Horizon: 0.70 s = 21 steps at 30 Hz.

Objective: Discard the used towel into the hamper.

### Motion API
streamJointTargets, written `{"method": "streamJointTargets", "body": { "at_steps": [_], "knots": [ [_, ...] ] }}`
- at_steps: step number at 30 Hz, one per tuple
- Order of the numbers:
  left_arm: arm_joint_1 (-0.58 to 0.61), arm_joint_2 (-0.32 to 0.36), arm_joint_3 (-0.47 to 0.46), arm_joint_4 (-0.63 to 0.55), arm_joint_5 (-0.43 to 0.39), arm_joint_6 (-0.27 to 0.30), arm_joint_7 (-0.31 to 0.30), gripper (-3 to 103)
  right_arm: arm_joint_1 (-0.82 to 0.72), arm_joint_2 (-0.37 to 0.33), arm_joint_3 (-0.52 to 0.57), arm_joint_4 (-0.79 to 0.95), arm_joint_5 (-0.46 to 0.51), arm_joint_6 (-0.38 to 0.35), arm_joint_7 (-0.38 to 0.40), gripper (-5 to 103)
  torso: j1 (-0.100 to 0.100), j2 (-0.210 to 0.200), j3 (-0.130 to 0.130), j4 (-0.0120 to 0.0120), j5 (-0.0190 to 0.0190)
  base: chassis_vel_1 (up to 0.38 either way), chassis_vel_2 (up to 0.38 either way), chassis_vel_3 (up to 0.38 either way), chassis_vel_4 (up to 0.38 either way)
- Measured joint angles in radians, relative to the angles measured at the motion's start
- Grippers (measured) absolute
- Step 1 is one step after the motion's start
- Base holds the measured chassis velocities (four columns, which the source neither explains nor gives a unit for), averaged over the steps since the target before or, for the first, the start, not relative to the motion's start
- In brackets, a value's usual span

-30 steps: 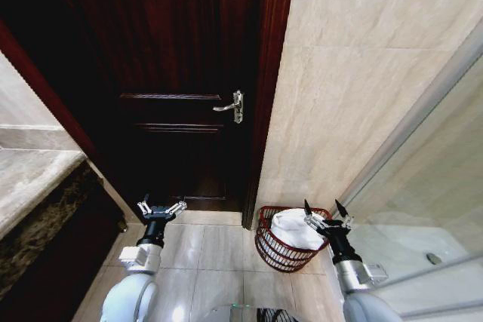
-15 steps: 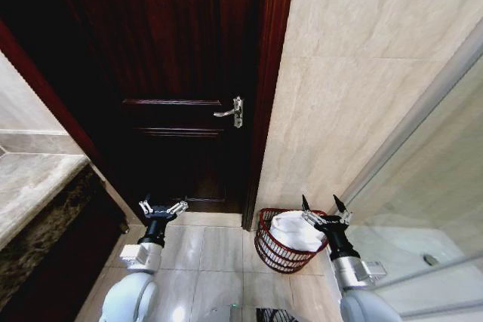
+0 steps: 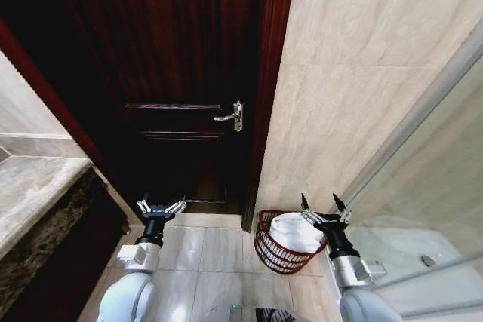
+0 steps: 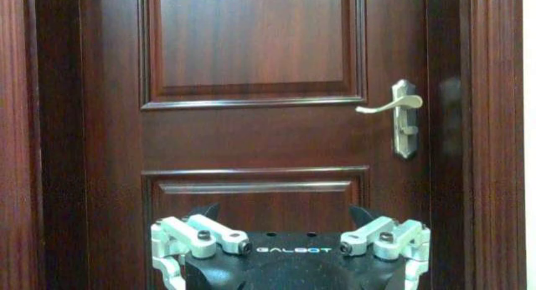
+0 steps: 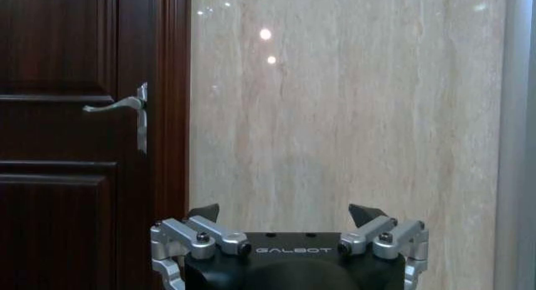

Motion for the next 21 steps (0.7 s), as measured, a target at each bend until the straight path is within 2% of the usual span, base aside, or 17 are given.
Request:
{"method": "streamJointTargets", "body": {
  "at_steps": [21],
  "knots": [
    [0.004, -0.008, -0.001, -0.016, -0.009, 0.001, 0.002, 100, -0.002, -0.004, 0.001, 0.009, 0.009, -0.003, 0.01, 100, 0.045, 0.103, 0.058, 0.0, 0.0, 0.0, 0.0, 0.0, 0.0]
  ]
}}
